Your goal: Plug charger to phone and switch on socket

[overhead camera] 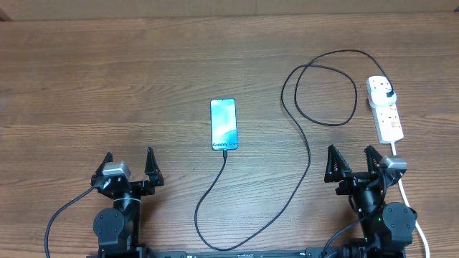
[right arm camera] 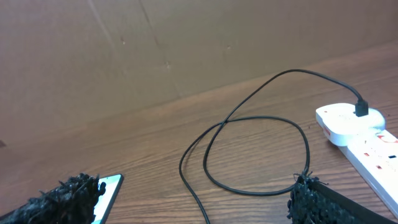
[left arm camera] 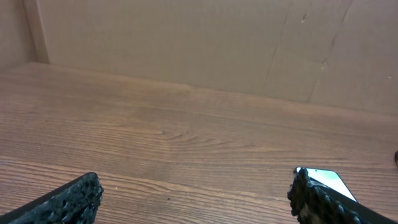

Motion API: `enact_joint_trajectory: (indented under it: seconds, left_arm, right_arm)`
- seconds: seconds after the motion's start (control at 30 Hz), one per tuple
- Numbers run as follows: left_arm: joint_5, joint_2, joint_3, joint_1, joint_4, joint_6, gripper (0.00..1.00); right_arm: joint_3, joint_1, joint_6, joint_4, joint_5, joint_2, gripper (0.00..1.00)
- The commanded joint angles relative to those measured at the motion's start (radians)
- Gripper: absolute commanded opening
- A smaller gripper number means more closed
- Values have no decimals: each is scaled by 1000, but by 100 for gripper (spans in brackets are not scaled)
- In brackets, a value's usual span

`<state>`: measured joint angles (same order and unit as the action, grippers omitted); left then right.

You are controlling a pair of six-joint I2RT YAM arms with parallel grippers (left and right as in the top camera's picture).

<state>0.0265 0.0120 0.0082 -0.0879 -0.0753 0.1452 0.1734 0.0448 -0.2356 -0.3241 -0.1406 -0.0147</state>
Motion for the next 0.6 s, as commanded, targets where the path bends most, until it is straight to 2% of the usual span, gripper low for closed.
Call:
enact_joint_trajectory:
  seconds: [0.0,0.57]
  left_arm:
    - [14,-8,-3,-11,-2,-26,100]
    - [14,-8,-3,-11,-2,-26,100]
  right_arm:
    - [-24,-6,1,4,10,12,100]
    - [-71,-6,2,-14,9,12,100]
